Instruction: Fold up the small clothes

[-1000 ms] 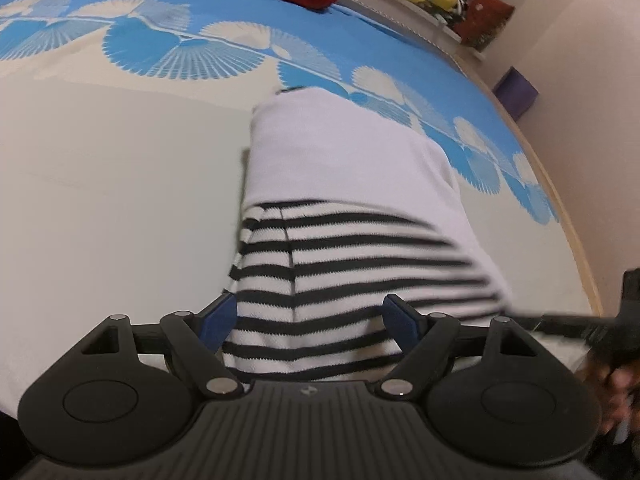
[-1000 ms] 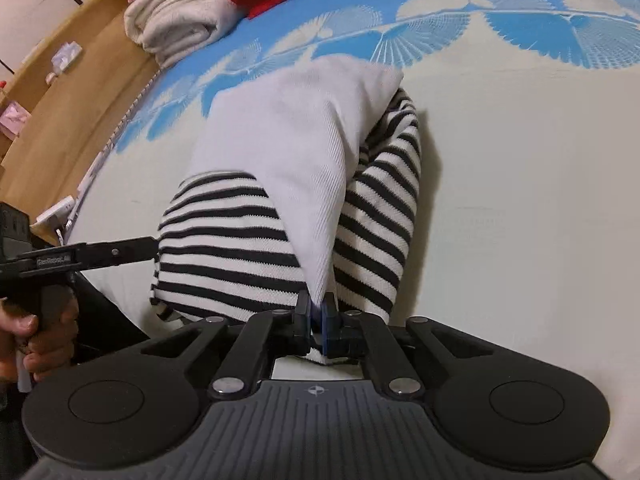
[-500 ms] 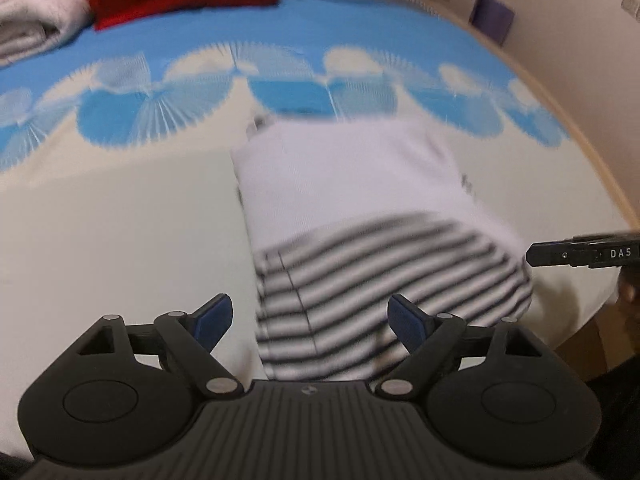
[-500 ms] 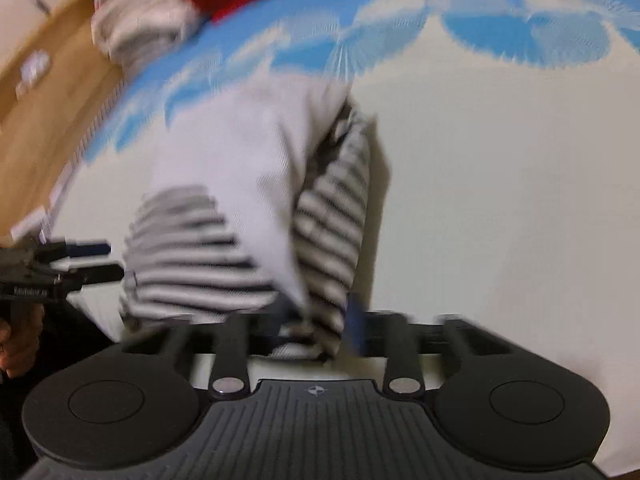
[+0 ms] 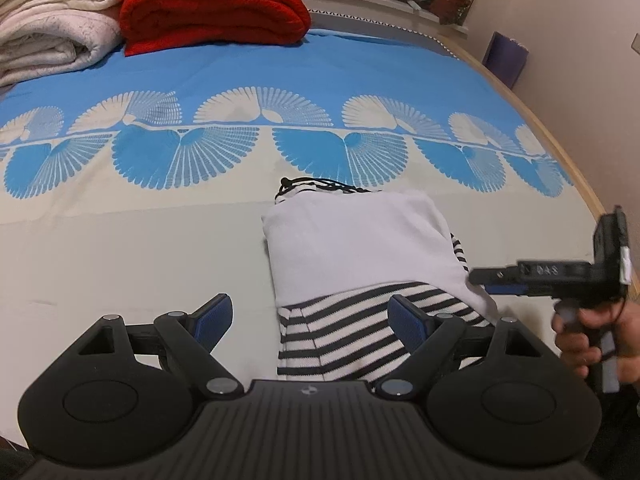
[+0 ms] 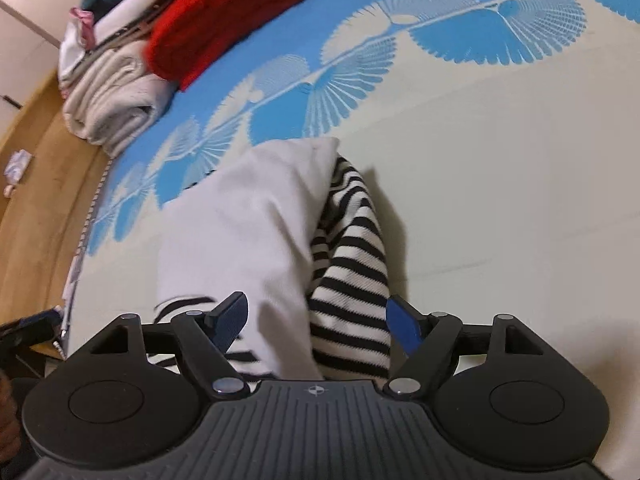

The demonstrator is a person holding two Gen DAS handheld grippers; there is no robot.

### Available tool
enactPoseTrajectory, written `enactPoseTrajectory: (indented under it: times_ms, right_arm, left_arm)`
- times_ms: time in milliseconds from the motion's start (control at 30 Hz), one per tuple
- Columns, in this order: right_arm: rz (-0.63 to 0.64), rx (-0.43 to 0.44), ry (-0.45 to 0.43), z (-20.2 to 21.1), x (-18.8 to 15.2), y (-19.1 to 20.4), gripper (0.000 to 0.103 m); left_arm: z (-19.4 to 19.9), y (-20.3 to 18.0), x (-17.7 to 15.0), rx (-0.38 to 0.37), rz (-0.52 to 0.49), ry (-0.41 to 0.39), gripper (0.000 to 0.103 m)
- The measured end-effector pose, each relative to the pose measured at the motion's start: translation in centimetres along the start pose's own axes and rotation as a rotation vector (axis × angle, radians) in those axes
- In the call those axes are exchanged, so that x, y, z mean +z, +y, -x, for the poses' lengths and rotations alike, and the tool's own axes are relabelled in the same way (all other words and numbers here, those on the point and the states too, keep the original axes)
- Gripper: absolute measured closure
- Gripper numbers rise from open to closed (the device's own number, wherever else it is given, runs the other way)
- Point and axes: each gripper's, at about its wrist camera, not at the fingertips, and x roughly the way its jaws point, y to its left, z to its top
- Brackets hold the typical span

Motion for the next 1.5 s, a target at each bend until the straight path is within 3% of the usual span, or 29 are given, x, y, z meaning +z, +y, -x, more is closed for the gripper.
enactPoseTrajectory:
  times_ms: [233, 467, 600, 733, 800, 867, 900, 967, 1033, 1133, 1267, 1500]
  right_arm:
    - [-0.033, -0.008, 0.032, -2.1, 0.7, 0.4, 0.02]
    - [0.033, -0.046, 0.098, -4.6, 0.8, 1.5, 0.019]
    - [0.04, -0.062, 0.117, -5.3, 0.7, 1.3, 0.019]
    - [0.036, -0.068, 0.124, -5.8, 0.6, 1.0, 0.02]
    - [0.036, -0.062, 0.132, -6.1, 0.5, 0.9, 0.028]
    - [0.026, -0.038, 0.136, -6.2, 0.5, 0.9, 0.047]
    - [0.026, -0.027, 0.135, -6.2, 0.6, 1.1, 0.052]
    - [0.052, -0.028, 0.127, -6.1, 0.7, 1.8, 0.068]
    - [0.073, -0.048, 0.118, -6.1, 0.7, 2.4, 0.074]
    - [0.076, -0.075, 0.107, -6.4, 0.9, 2.9, 0.08]
    - [0.065, -0.067, 0.055, -6.3, 1.3, 4.5, 0.086]
    - [0.056, 0.066, -0.144, -5.5, 4.7, 9.7, 0.088]
  left_arm:
    - [-1.2, 1.8, 0.8, -0.019, 0.042, 0.023, 0.014]
    - [-6.9, 4.8, 1.7, -0.06, 0.153, 0.076, 0.014]
    - [-11.7, 5.8, 1.8, -0.122, 0.263, 0.137, 0.012]
    - [-17.2, 7.9, -0.2, -0.162, 0.502, 0.225, 0.011]
    - [-18.6, 8.2, -0.9, -0.196, 0.582, 0.248, 0.01]
    - [-19.2, 7.6, -0.6, -0.24, 0.568, 0.244, 0.012]
    - [-19.3, 7.1, -0.3, -0.268, 0.544, 0.252, 0.017]
    - [-19.3, 6.5, 0.2, -0.265, 0.5, 0.247, 0.019]
    - [-19.0, 6.5, 0.5, -0.262, 0.484, 0.235, 0.041]
    - [-17.0, 5.4, 1.6, -0.229, 0.385, 0.174, 0.056]
    - [-13.5, 4.1, 4.2, -0.158, 0.234, 0.078, 0.059]
    - [-10.1, 8.6, 11.8, -0.166, 0.159, -0.051, 0.056]
